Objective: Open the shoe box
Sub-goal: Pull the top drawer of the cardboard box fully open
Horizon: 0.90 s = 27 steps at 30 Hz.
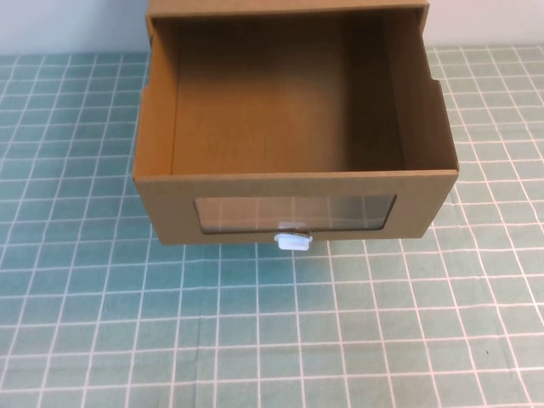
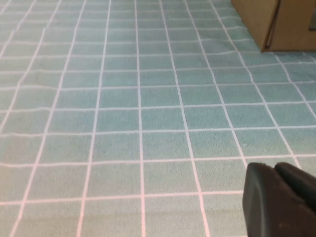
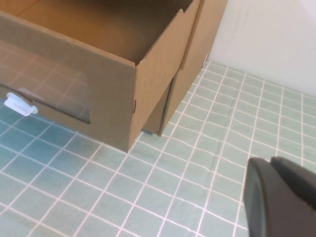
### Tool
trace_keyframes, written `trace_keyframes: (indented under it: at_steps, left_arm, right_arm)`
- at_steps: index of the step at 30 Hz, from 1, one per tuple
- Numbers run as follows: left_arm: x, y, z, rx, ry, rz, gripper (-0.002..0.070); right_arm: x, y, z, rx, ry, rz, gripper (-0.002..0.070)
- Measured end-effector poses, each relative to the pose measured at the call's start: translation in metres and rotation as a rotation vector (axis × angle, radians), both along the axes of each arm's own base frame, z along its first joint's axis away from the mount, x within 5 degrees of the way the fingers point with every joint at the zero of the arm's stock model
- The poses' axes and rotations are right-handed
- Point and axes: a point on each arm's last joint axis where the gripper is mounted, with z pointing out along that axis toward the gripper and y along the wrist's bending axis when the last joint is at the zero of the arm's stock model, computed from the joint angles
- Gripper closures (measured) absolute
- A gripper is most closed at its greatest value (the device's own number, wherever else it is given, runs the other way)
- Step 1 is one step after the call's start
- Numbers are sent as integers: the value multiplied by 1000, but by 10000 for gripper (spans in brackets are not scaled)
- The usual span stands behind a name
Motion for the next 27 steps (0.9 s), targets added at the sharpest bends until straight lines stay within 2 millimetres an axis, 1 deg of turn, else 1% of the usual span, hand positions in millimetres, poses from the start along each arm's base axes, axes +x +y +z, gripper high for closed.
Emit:
trace_keyframes:
  at_steps: [27]
  left_arm:
    - [0, -1, -1, -13, 2, -2, 680]
  right_arm:
    - [0, 0, 0, -2, 3, -1, 689]
